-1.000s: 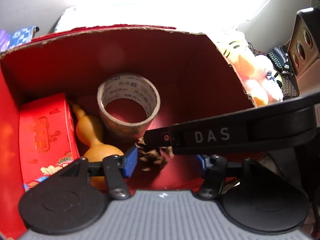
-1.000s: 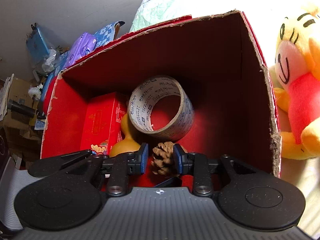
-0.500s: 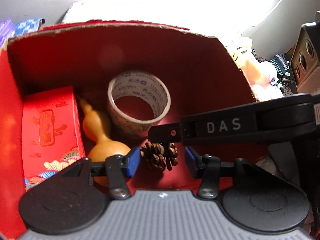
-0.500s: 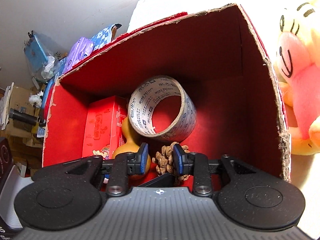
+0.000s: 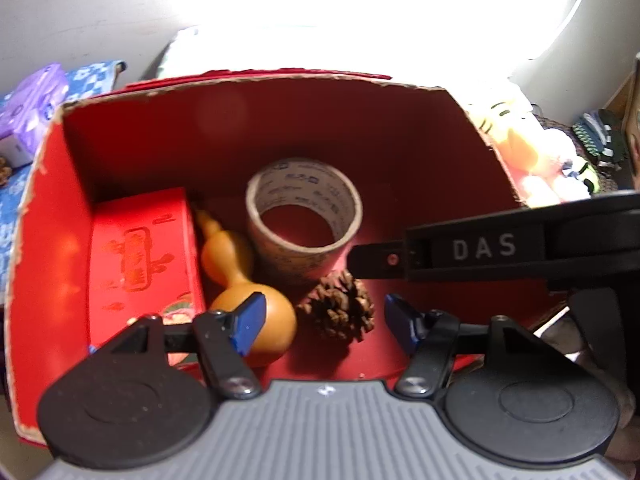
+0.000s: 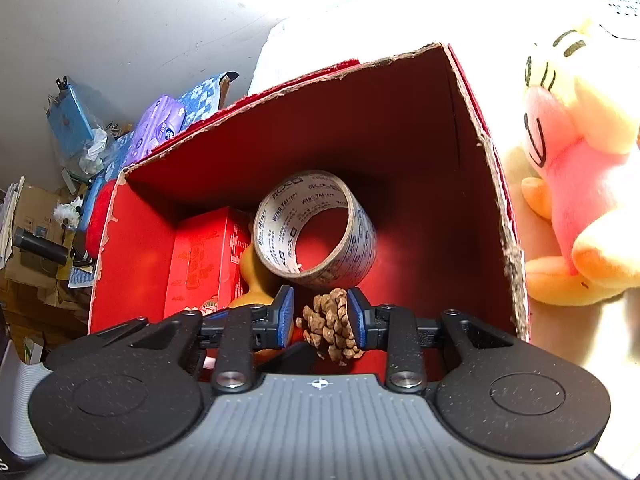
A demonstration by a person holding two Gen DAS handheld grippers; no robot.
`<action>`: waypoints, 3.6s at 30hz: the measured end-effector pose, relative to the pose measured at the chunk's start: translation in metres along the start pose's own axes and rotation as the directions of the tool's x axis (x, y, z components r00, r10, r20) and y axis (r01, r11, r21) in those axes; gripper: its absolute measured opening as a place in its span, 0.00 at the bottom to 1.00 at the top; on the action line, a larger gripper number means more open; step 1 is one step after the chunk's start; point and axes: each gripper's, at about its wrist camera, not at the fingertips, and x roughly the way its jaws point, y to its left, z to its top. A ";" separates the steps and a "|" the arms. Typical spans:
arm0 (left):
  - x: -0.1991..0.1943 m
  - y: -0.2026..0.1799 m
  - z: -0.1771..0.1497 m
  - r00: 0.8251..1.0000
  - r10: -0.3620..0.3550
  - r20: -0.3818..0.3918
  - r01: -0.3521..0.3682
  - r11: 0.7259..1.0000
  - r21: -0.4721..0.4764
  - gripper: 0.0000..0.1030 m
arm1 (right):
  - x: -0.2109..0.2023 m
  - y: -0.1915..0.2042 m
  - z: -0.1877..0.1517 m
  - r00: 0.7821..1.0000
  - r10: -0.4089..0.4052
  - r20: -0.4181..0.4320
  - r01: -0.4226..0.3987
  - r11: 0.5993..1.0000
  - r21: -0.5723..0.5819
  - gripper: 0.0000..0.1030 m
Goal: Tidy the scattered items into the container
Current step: 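Lower the pine cone beside the gourd and open the right gripper, then withdraw the right gripper up out of the box, then move the right gripper down toward the beige leather strap with red ribbon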
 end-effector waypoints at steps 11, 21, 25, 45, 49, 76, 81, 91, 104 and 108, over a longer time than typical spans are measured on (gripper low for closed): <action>-0.015 0.002 -0.005 0.989 0.143 0.025 -0.142 0.989 -0.041 0.68 | -0.005 0.003 -0.009 1.000 0.001 0.005 -0.001 1.000 0.001 0.32; -0.024 -0.003 -0.012 0.974 0.221 0.056 -0.219 0.975 -0.034 0.70 | -0.017 0.012 -0.021 0.997 -0.045 0.061 0.047 0.998 -0.034 0.33; -0.029 -0.003 -0.016 0.967 0.245 0.074 -0.243 0.969 -0.039 0.73 | -0.024 0.012 -0.025 0.992 -0.071 0.102 0.075 0.997 -0.035 0.38; -0.044 -0.001 -0.033 0.946 0.286 0.155 -0.275 0.957 -0.091 0.84 | -0.045 0.017 -0.045 0.970 -0.105 0.221 0.111 0.994 -0.015 0.41; -0.045 -0.005 -0.035 0.935 0.312 0.171 -0.301 0.950 -0.089 0.84 | -0.049 0.017 -0.048 0.967 -0.100 0.233 0.107 0.994 -0.017 0.43; -0.072 -0.053 -0.047 0.887 0.414 0.205 -0.383 0.907 -0.176 0.87 | -0.103 0.001 -0.063 0.965 0.010 0.264 0.029 0.989 -0.144 0.45; -0.076 -0.062 -0.054 0.890 0.412 0.196 -0.377 0.906 -0.192 0.88 | -0.110 -0.005 -0.070 0.967 0.020 0.254 0.023 0.986 -0.165 0.45; -0.085 -0.084 -0.075 0.893 0.407 0.192 -0.372 0.908 -0.194 0.91 | -0.123 -0.022 -0.089 0.968 0.028 0.248 0.014 0.986 -0.168 0.45; -0.058 -0.103 -0.111 0.949 0.296 0.104 -0.285 0.952 -0.106 0.94 | -0.108 -0.054 -0.116 0.987 -0.019 0.162 0.040 0.991 -0.128 0.48; -0.041 -0.113 -0.122 0.976 0.210 0.050 -0.206 0.976 -0.077 0.95 | -0.097 -0.066 -0.121 0.993 -0.032 0.116 0.043 0.994 -0.097 0.49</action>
